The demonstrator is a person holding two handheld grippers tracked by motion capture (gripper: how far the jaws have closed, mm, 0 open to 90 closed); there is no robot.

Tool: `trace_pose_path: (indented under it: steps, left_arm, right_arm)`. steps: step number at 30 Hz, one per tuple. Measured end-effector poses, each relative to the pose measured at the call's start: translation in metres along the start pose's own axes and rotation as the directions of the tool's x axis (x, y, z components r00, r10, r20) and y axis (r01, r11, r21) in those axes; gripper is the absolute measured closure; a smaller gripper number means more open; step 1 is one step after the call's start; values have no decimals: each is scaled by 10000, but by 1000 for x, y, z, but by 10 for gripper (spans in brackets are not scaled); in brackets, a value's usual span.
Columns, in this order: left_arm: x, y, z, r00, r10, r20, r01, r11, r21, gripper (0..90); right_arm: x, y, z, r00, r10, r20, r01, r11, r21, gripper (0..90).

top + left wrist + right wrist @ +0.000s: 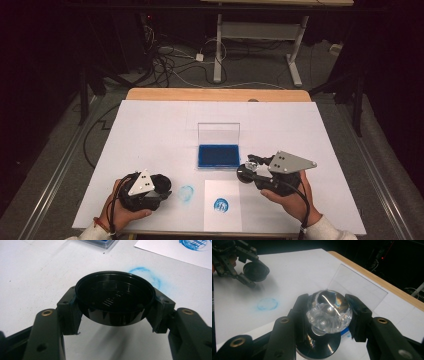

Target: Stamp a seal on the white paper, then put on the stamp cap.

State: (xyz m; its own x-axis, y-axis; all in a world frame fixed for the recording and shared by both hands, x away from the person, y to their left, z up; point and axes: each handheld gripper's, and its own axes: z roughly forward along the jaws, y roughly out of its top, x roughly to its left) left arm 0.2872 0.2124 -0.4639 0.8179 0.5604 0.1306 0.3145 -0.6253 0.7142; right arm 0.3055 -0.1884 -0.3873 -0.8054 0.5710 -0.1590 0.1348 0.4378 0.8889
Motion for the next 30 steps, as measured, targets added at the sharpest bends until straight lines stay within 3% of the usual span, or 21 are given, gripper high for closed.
trace_pose_path:
  steps: [13, 23, 30]
  left_arm:
    - [-1, 3, 2, 10000, 56, 15, -56, 10000, 50, 370]
    - [-4, 21, 11, 9992, 340, 214, -337, 9993, -141, 370]
    - [-7, 39, 25, 9966, 622, 542, -600, 9974, -404, 371]
  right_arm:
    - [-9, 3, -9, 9994, 178, 295, -169, 9994, -317, 574]
    - [-17, 12, -14, 9985, 327, 443, -293, 9966, -765, 574]
    - [-17, 22, -9, 9986, 306, 428, -266, 9954, -917, 574]
